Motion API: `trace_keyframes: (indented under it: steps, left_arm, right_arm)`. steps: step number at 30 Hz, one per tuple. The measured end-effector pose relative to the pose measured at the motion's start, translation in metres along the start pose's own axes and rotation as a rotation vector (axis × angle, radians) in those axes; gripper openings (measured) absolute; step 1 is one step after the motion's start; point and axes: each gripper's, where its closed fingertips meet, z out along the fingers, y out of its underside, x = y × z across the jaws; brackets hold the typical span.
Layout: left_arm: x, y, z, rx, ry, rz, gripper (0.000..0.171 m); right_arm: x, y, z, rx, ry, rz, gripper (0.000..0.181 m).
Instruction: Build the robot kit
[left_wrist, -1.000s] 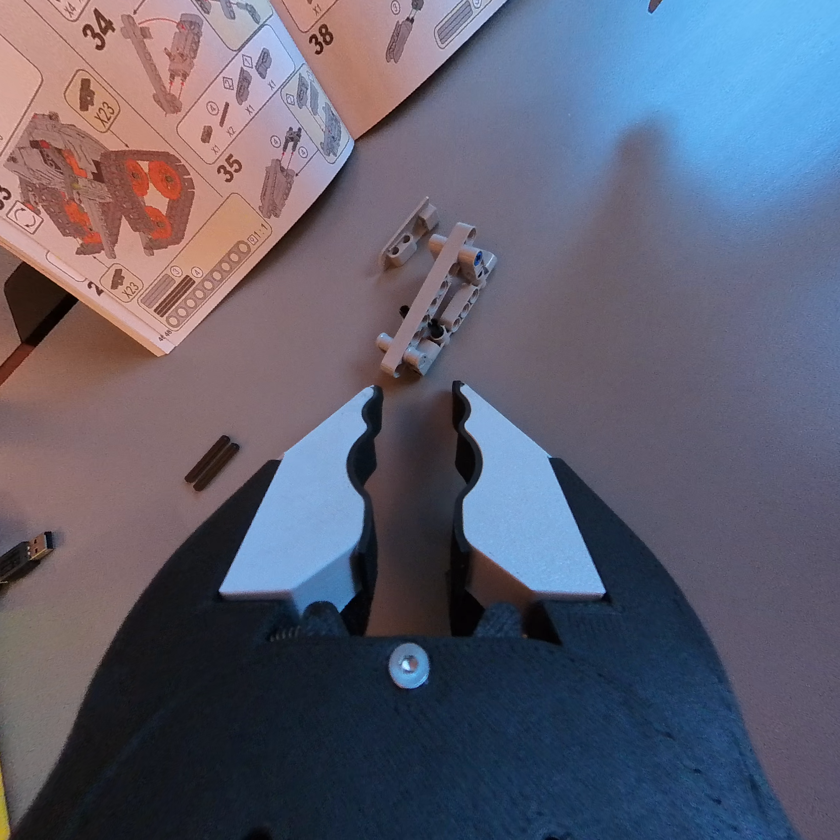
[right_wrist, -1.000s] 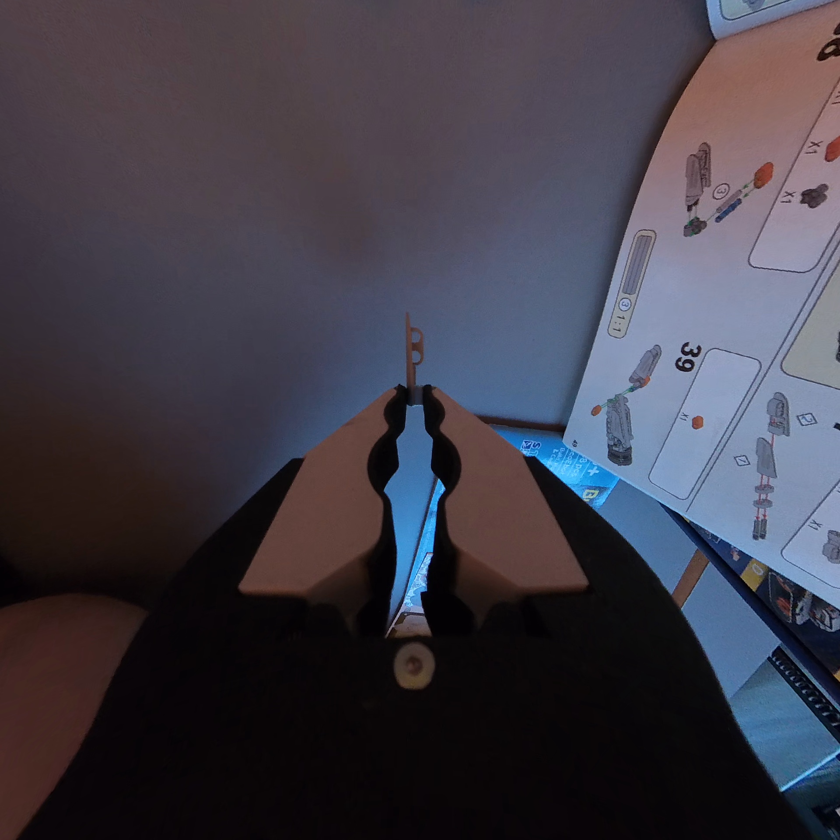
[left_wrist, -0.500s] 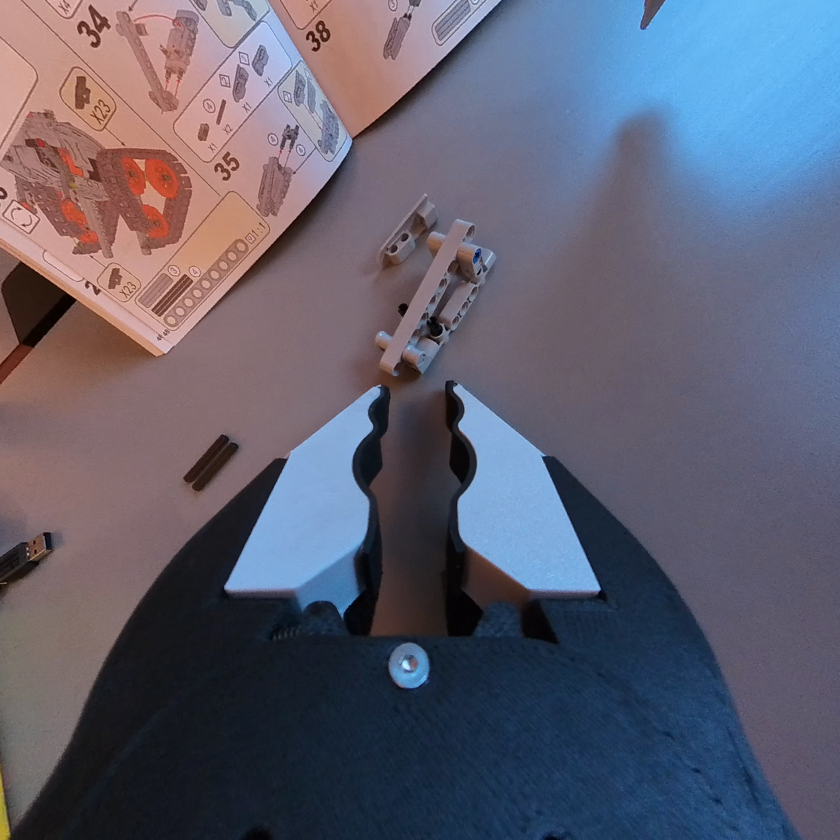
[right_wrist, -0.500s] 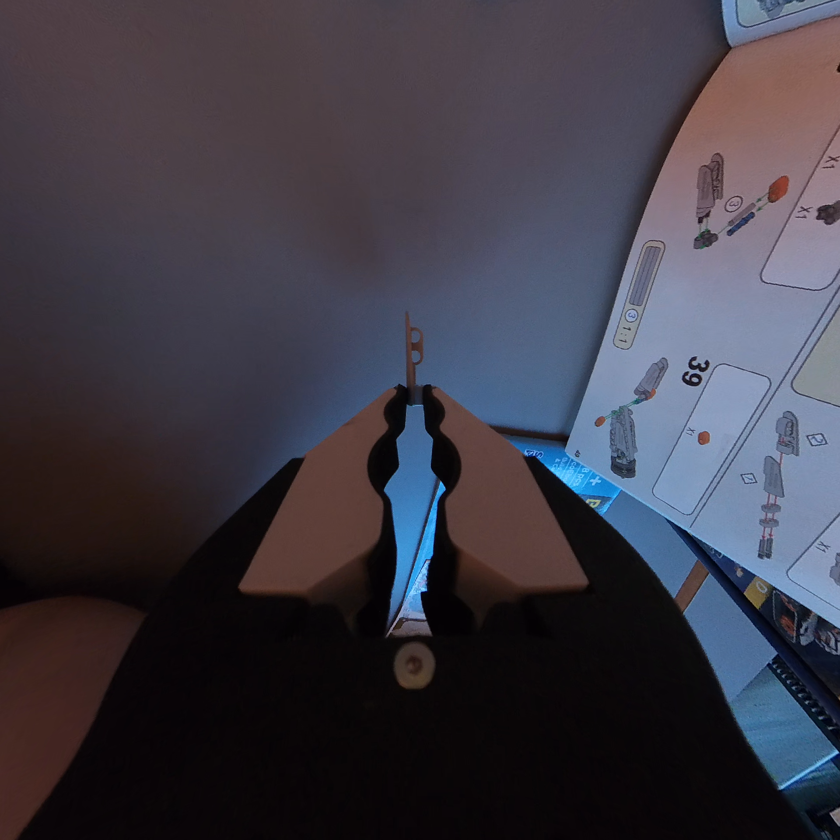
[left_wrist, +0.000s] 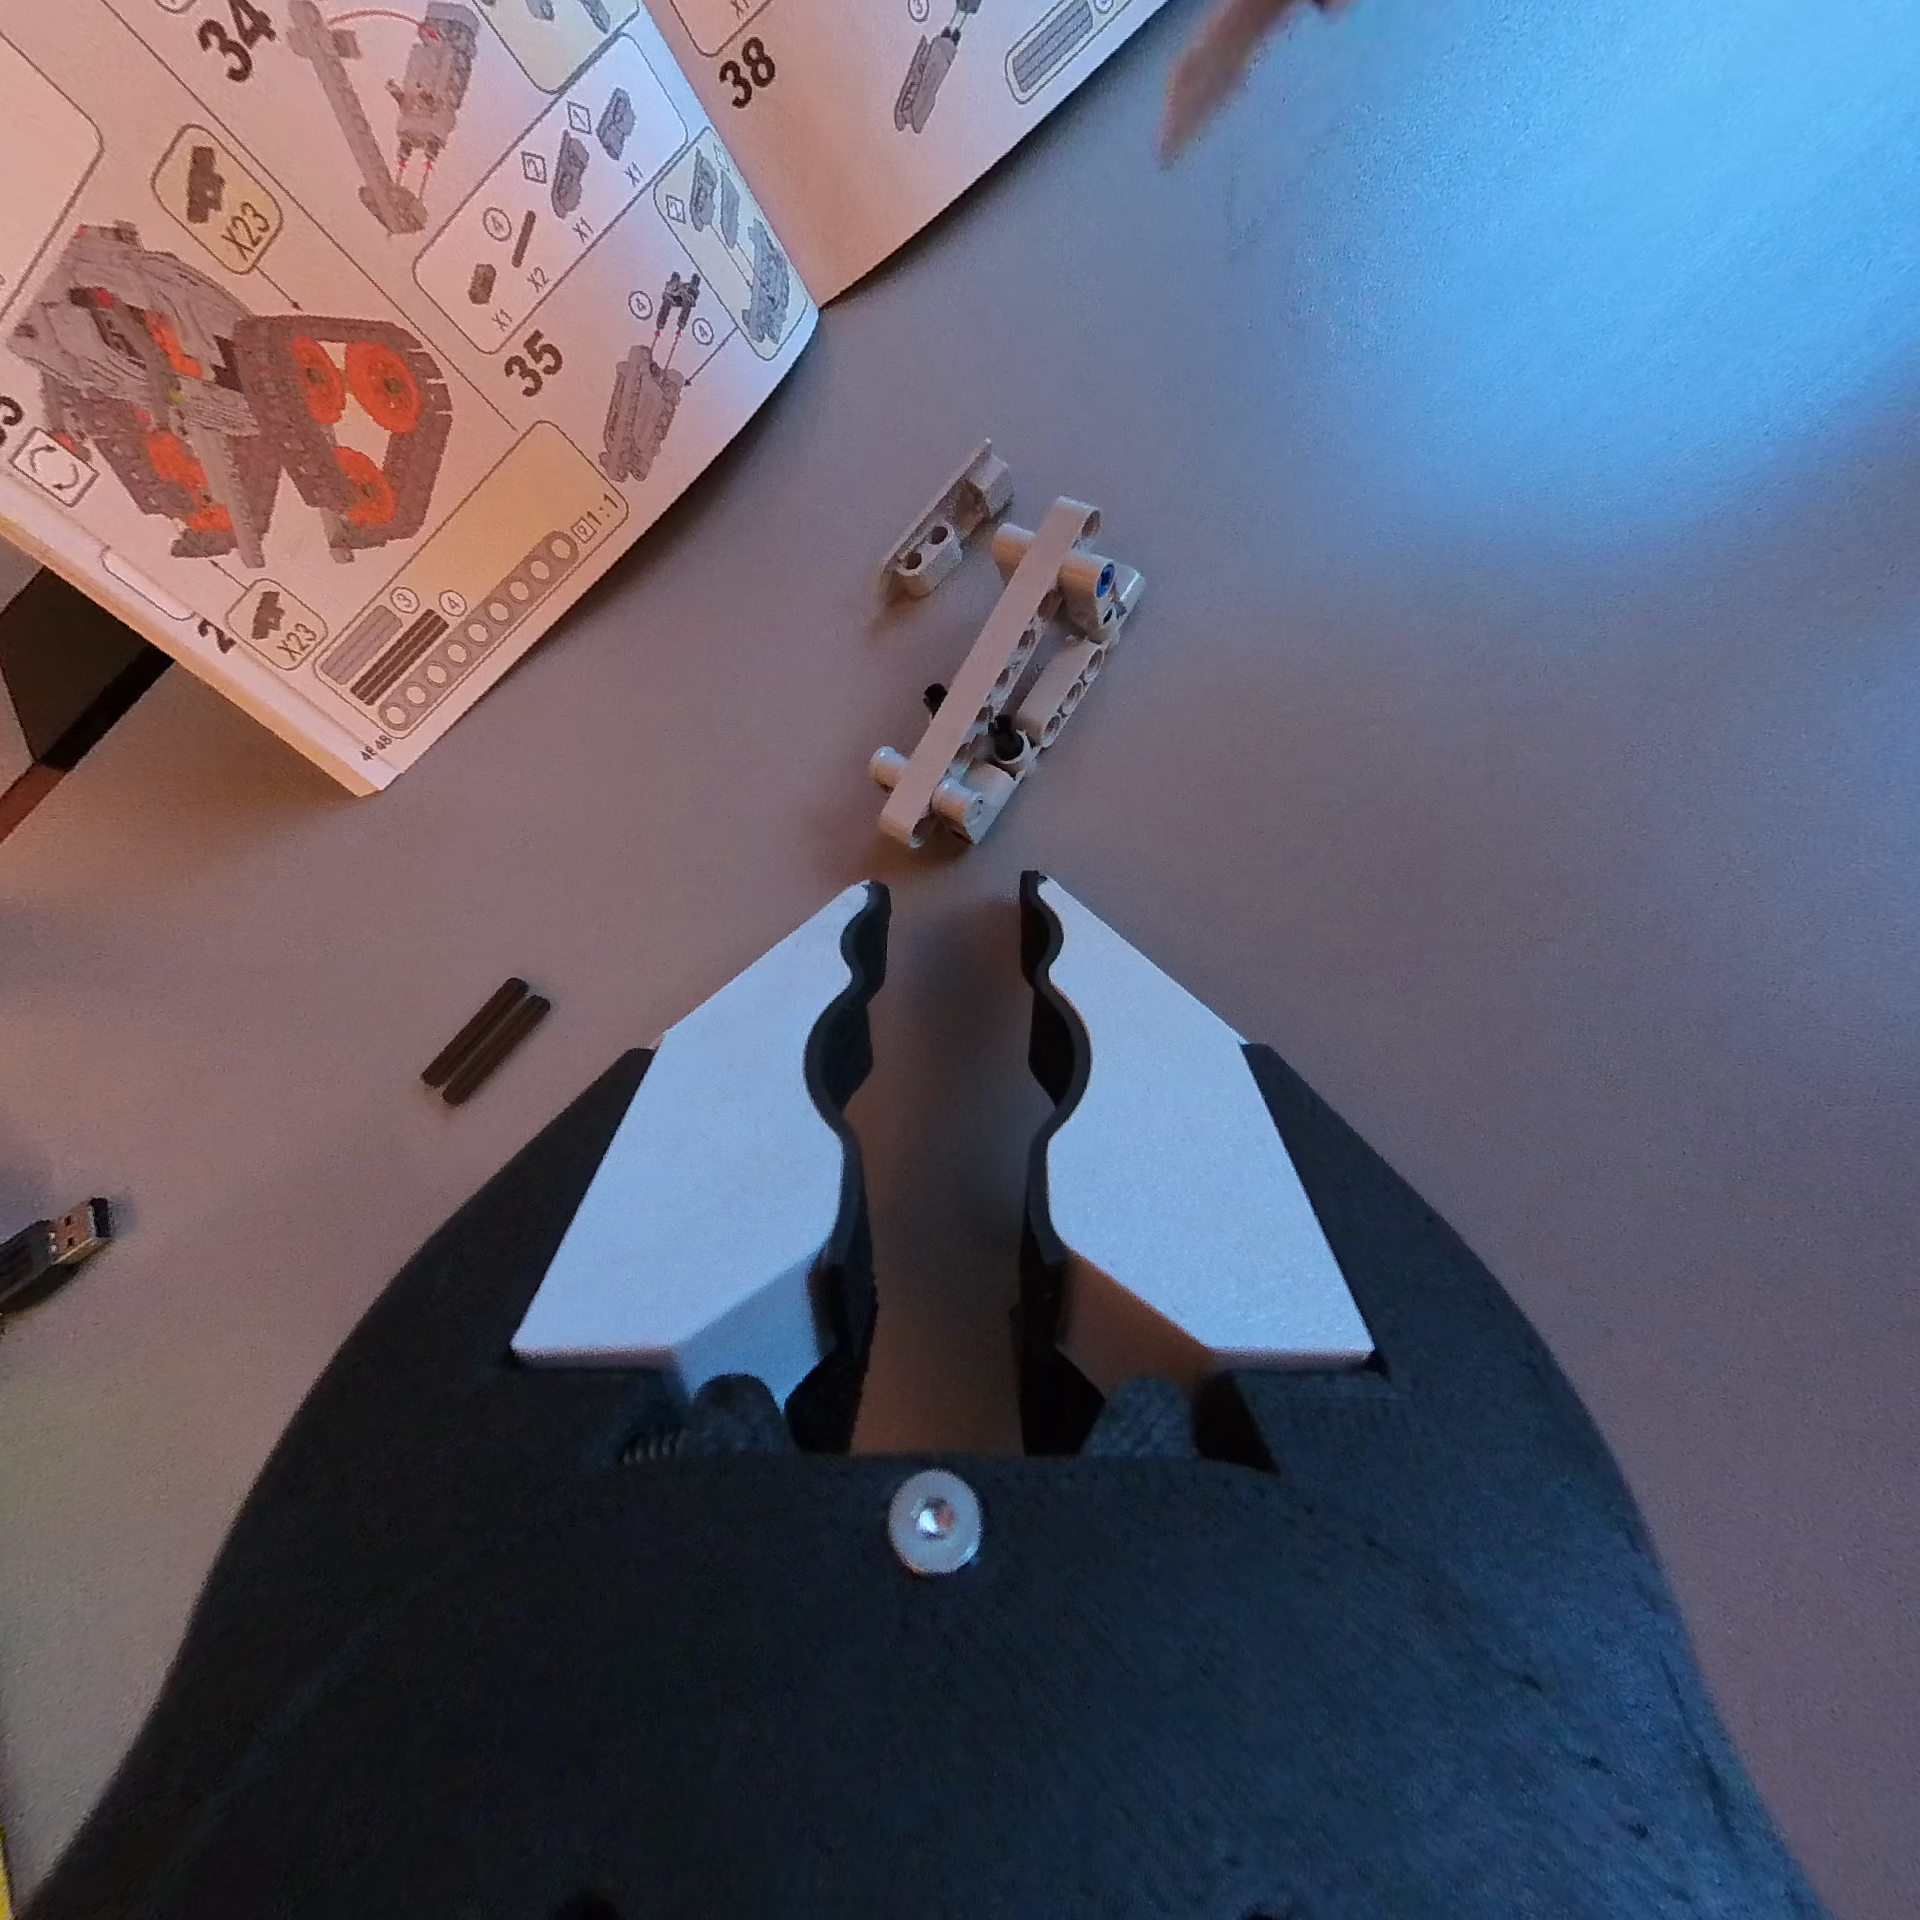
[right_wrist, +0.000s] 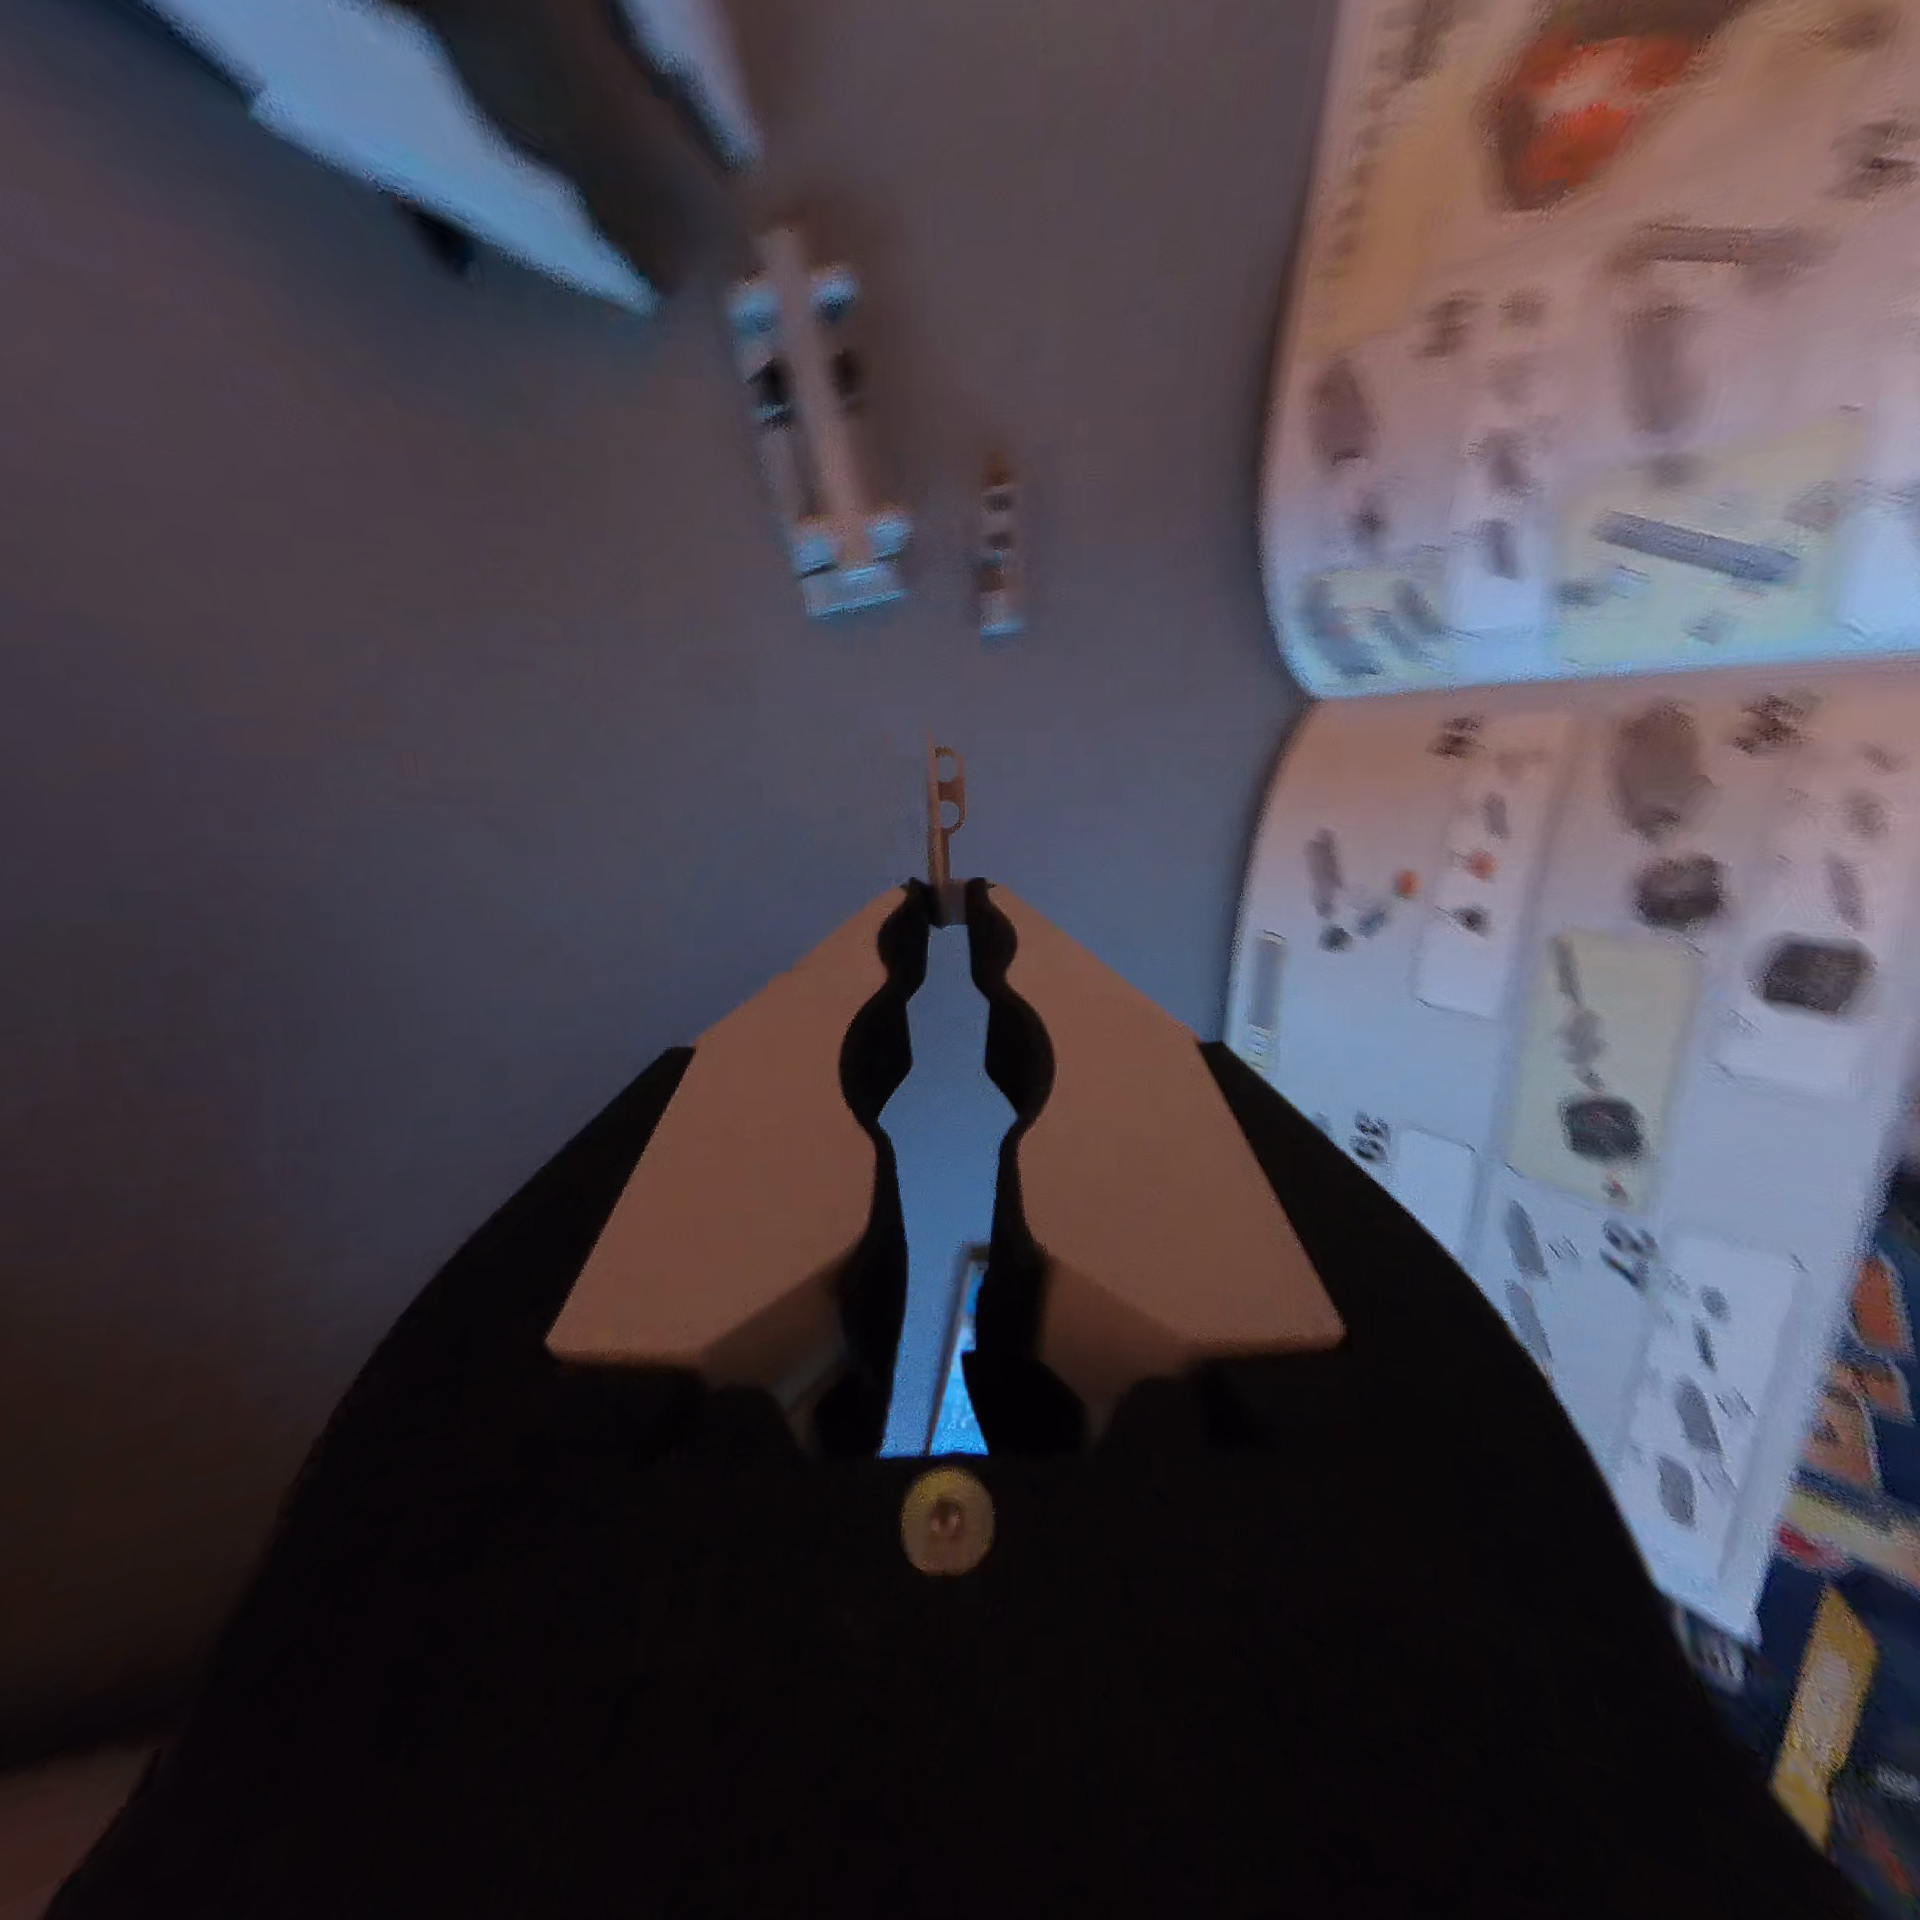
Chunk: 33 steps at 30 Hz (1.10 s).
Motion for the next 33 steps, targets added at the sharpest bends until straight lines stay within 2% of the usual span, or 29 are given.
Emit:
trace_keyframes:
  steps: [4,9,15,20,22,28,31,33]
  left_arm:
    - [0.000,0.000,0.000,0.001,0.005,-0.001,0.021]
    - [0.003,0.002,0.001,-0.010,0.018,0.008,0.016]
    - [0.002,0.001,0.000,-0.007,0.017,0.008,0.015]
    - [0.000,-0.007,-0.005,0.041,0.028,-0.038,0.015]
    - [-0.001,-0.012,-0.008,0.076,0.060,-0.094,0.015]
    - [-0.002,-0.033,-0.028,0.251,0.215,-0.269,0.019]
    - [0.003,-0.041,-0.036,0.313,0.313,-0.323,0.023]
    - [0.001,-0.045,-0.037,0.340,0.316,-0.327,0.026]
  right_arm:
    - [0.039,0.007,-0.017,0.077,0.113,0.138,0.007]
    - [0.046,0.019,-0.015,0.027,0.142,0.164,0.007]
    - [0.029,0.017,-0.010,-0.013,0.091,0.103,0.007]
    - [-0.024,0.000,0.002,-0.028,-0.084,-0.053,0.007]
    - [-0.037,-0.009,0.006,-0.031,-0.102,-0.094,0.007]
    - [-0.023,-0.017,-0.010,0.086,-0.106,0.010,0.007]
    - [-0.026,-0.030,-0.014,0.168,-0.131,-0.005,0.007]
    - [-0.033,-0.042,-0.010,0.221,-0.153,-0.041,0.007]
